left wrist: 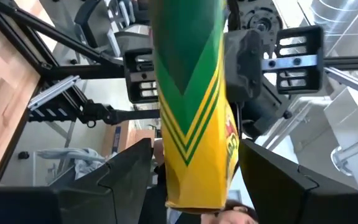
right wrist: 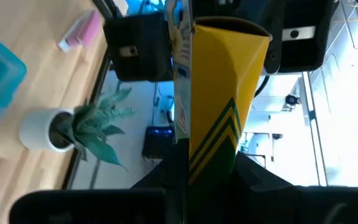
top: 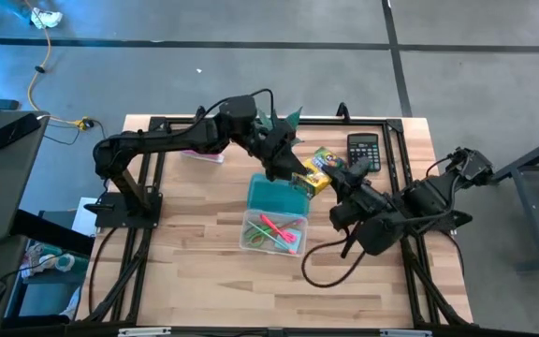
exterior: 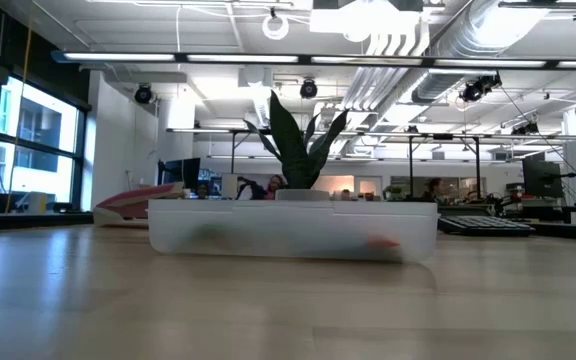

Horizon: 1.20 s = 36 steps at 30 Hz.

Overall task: Pack school essentials
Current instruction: Put the yellow crayon pack into the blue supply box

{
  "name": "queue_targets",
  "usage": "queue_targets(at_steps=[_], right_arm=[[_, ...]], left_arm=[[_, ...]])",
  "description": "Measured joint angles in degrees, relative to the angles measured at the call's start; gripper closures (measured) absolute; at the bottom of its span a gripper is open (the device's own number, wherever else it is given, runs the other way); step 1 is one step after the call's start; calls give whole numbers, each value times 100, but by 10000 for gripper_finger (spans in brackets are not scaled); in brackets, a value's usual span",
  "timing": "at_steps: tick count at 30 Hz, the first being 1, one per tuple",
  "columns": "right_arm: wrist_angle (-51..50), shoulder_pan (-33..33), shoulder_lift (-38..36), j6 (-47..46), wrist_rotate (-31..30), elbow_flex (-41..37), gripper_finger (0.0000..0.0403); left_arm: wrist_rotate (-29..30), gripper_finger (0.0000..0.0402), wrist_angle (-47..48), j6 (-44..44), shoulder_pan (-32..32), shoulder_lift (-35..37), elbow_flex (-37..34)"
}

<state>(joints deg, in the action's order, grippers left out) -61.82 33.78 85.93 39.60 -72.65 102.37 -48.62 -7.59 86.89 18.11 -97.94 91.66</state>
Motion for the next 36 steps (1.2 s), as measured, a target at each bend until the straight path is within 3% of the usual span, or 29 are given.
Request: queue_targets(at_steps=[8, 22, 36], right_arm=[[202, -128, 0, 288, 104, -2, 360], [295, -118, 0, 290, 184, -2, 360], [291, -116, 0, -73, 186, -6, 336]], left_arm=[[77, 182, -149, -189, -94, -3, 0], [116, 278, -167, -304, -92, -8, 0], [175, 289, -167, -414, -92, -8, 0]])
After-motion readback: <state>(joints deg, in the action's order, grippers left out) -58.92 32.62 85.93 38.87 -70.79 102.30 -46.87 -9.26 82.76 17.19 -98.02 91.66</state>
